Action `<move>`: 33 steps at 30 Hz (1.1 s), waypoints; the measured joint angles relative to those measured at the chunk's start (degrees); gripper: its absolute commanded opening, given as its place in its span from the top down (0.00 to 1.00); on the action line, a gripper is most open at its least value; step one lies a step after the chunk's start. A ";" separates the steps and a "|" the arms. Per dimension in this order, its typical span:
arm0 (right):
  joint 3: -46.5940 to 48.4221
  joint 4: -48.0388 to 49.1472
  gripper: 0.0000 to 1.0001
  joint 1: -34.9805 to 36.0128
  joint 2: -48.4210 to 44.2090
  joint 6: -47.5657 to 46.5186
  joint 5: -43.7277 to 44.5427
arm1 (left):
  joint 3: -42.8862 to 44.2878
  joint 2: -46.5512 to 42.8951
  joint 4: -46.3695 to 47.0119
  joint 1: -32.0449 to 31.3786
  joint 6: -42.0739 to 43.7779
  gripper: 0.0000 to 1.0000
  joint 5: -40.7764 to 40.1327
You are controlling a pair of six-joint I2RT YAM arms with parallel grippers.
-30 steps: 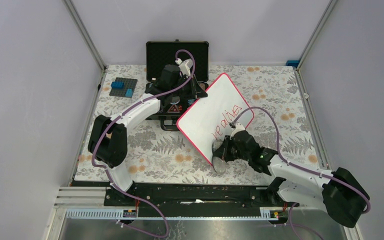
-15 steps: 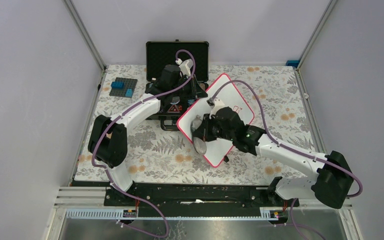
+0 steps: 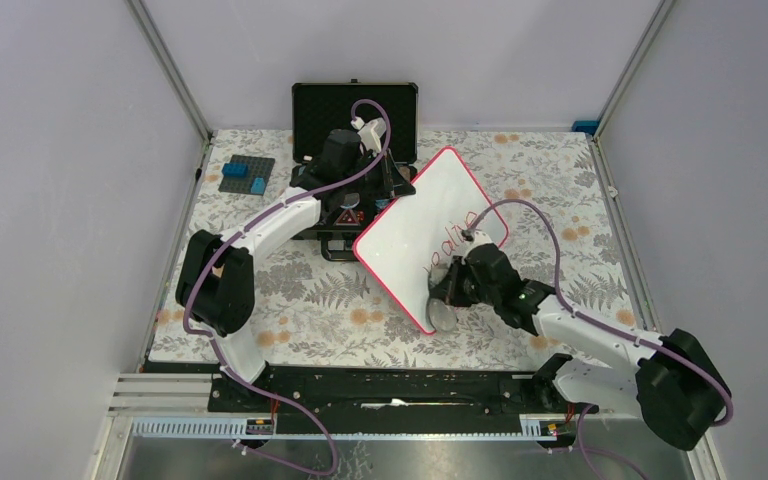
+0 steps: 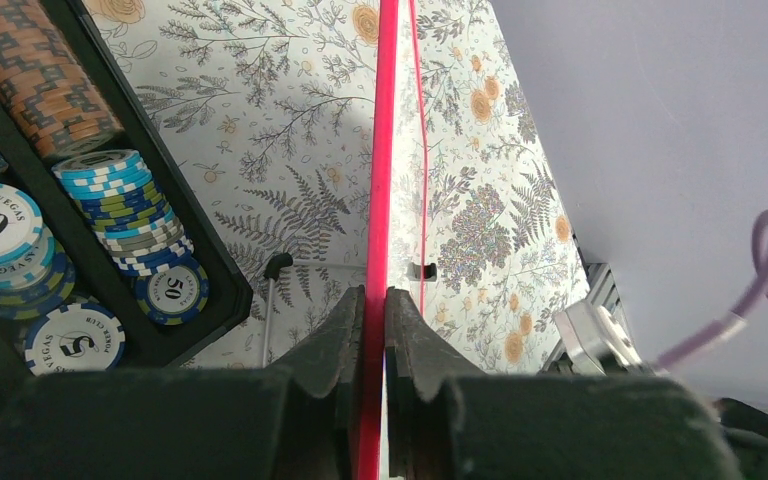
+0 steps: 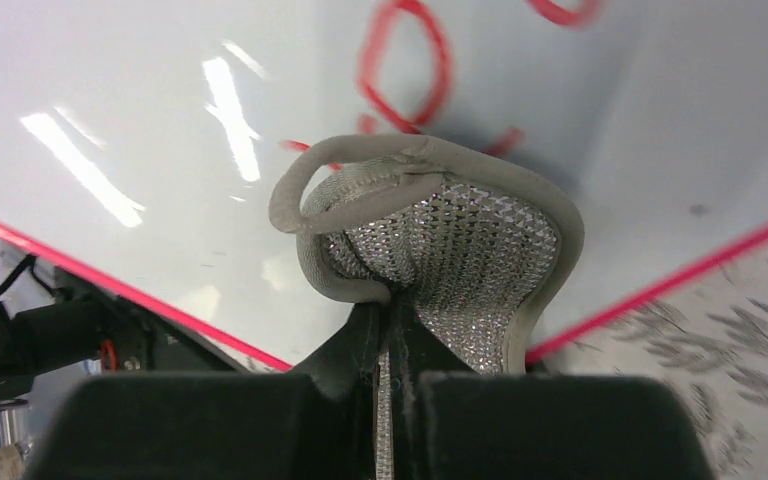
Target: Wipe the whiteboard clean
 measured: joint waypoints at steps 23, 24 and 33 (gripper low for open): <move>24.81 -1.44 1.00 -2.40 15.45 -3.32 -5.07 | -0.04 0.00 -0.04 0.00 -0.24 1.00 0.00; 23.28 -0.17 1.00 -2.56 15.17 -2.91 -5.09 | -0.09 0.00 -0.11 0.02 -0.20 1.00 -0.11; -0.44 8.50 1.00 -10.84 4.52 2.64 -7.87 | -0.39 0.00 0.28 0.17 -0.24 1.00 -0.07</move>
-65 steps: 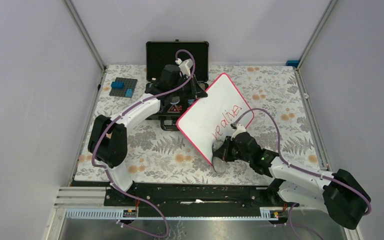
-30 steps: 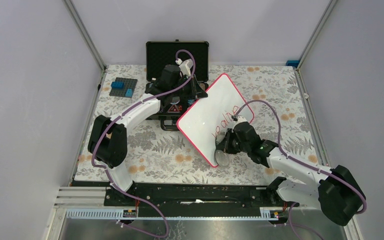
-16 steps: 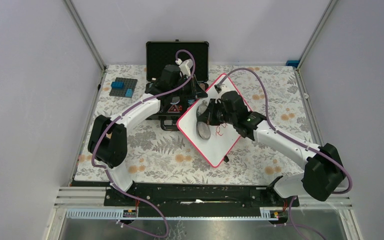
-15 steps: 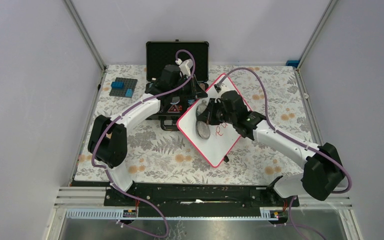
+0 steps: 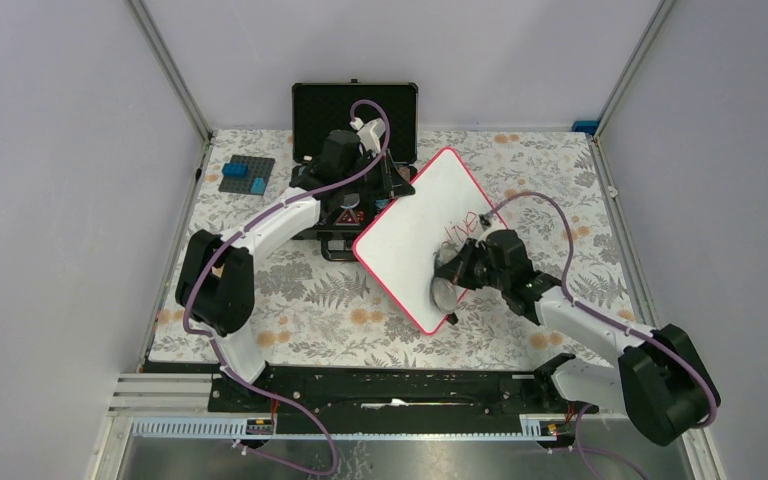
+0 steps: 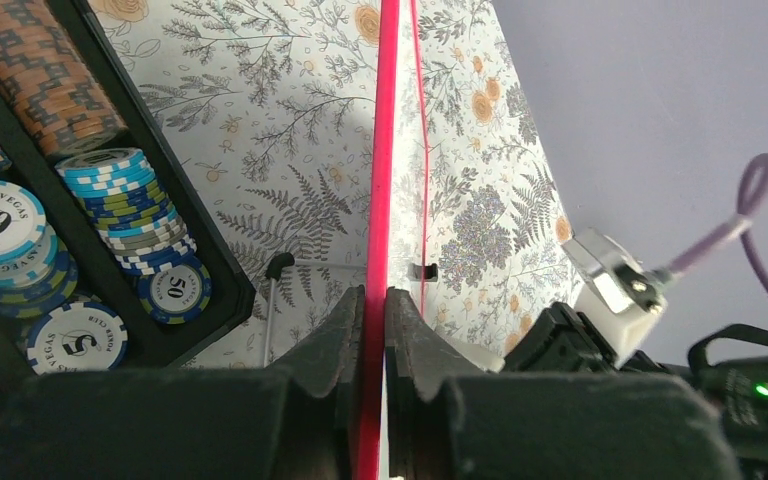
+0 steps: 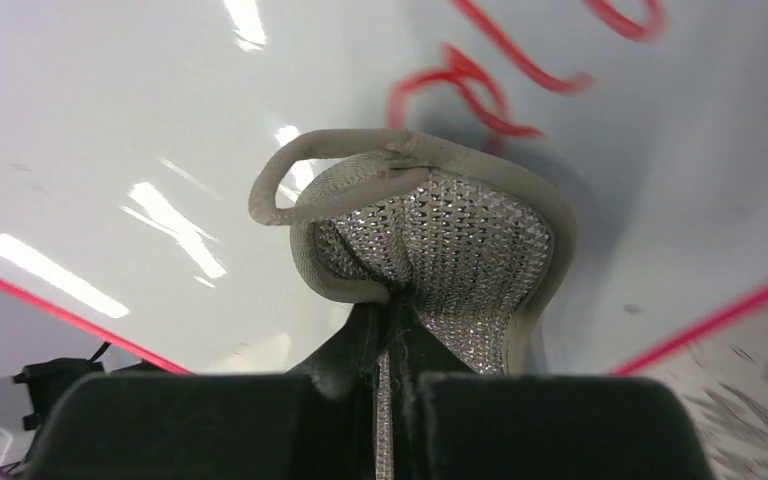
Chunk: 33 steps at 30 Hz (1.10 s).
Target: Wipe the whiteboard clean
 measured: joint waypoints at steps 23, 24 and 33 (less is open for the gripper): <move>21.70 -8.22 1.00 -0.35 7.85 -4.31 -0.85 | -0.07 -0.04 0.72 0.31 -0.22 1.00 0.09; 21.29 -7.65 1.00 -1.38 8.20 -4.26 -0.87 | -0.07 -0.04 0.70 0.31 -0.22 1.00 0.09; 5.53 2.64 1.00 -9.05 6.62 -2.27 -4.59 | -0.28 -0.07 0.50 0.39 -0.07 1.00 -0.35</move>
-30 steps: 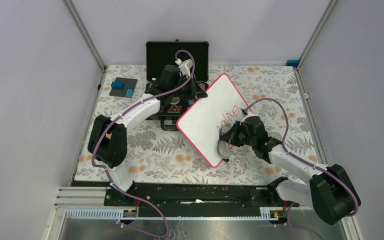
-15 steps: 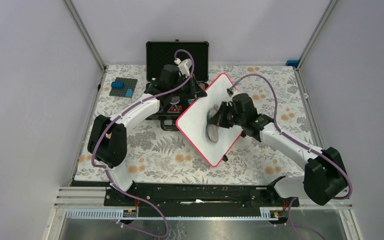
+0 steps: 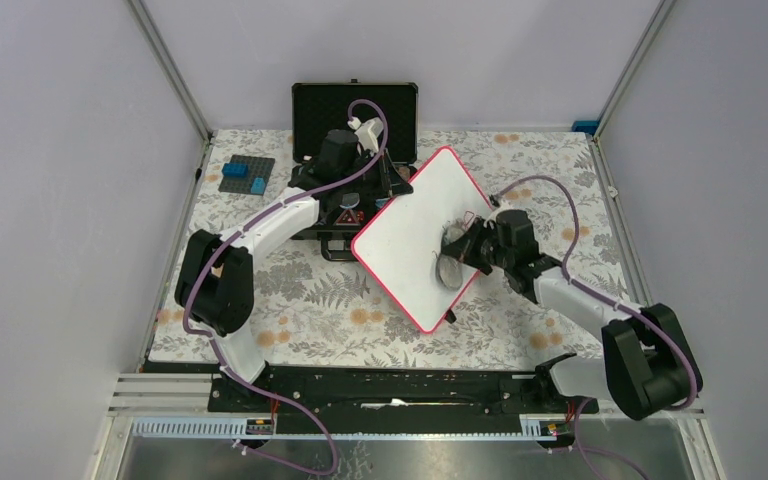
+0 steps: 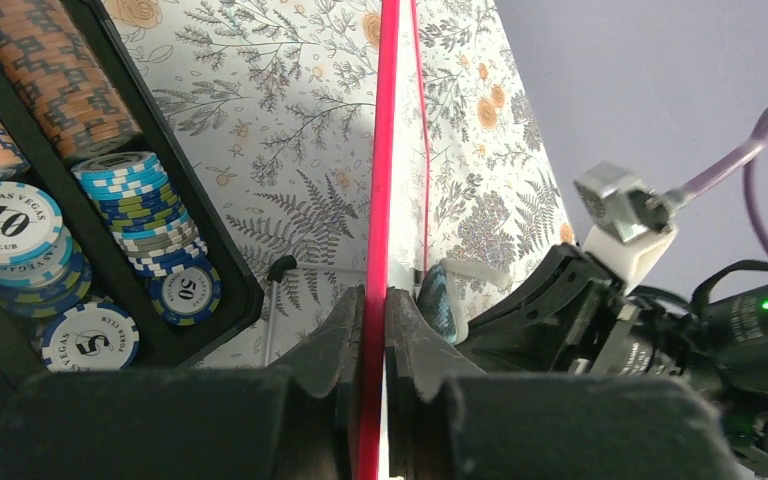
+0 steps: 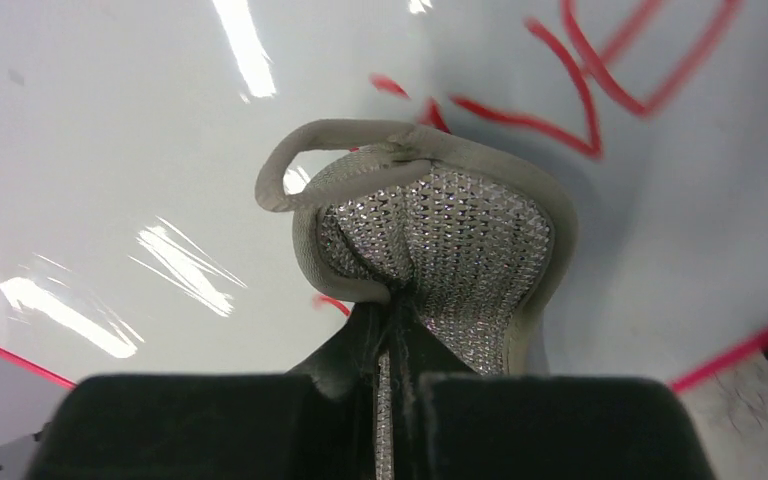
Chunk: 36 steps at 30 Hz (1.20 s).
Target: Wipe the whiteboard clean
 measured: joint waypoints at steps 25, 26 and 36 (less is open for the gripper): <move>17.11 -9.25 1.00 12.50 4.96 -2.10 6.36 | -0.02 -0.02 0.42 0.15 -0.13 1.00 0.59; 15.04 -6.80 1.00 11.96 4.66 -1.40 5.70 | -0.09 -0.02 0.31 0.15 -0.11 1.00 0.42; -4.04 -1.07 1.00 2.60 -3.91 0.52 5.38 | -0.17 -0.02 0.70 0.20 -0.26 1.00 0.70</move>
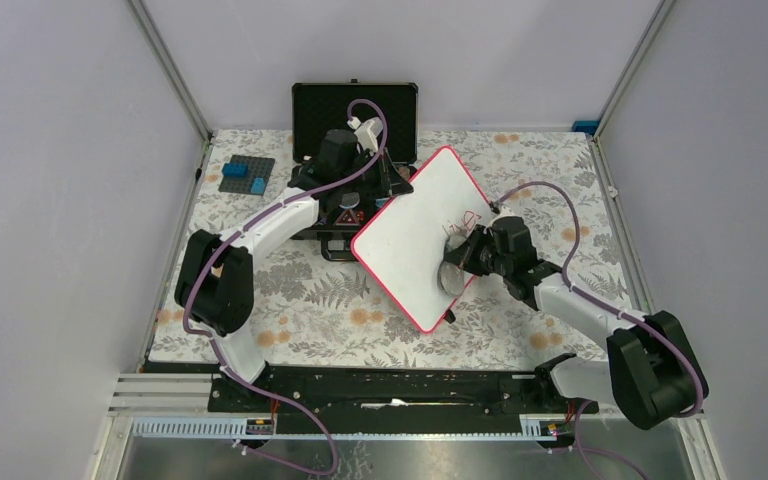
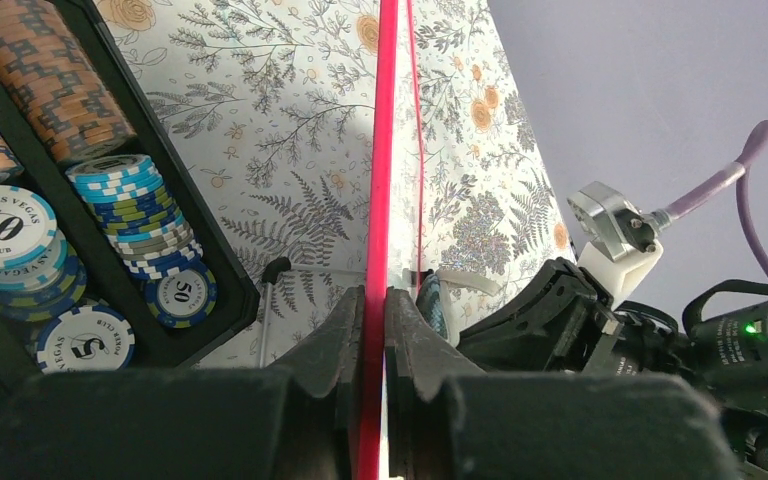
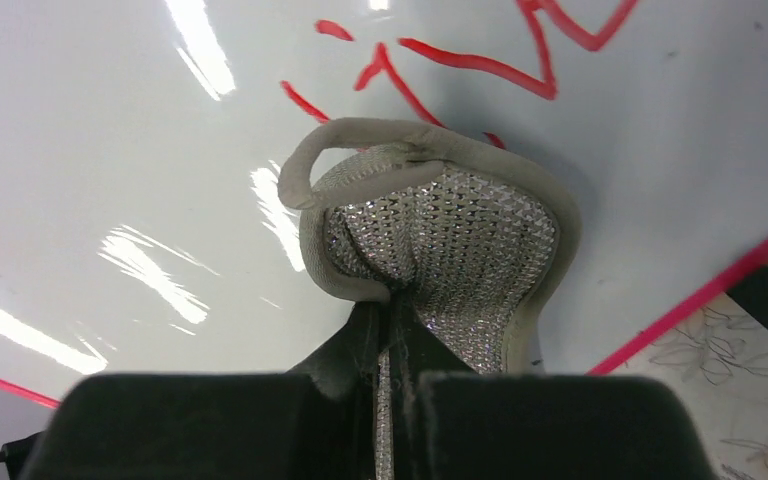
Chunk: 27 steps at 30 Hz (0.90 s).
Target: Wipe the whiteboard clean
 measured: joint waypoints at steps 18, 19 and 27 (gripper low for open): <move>33.99 -22.93 1.00 9.66 14.16 -9.99 7.41 | -0.04 0.00 -0.02 0.02 -0.31 1.00 -0.09; 34.03 -21.94 1.00 9.53 14.25 -9.90 7.37 | -0.04 0.00 -0.02 0.02 -0.31 1.00 -0.09; 19.71 -8.70 1.00 -0.83 11.19 -4.28 -1.81 | -0.04 0.15 -0.44 0.07 -0.28 1.00 -0.79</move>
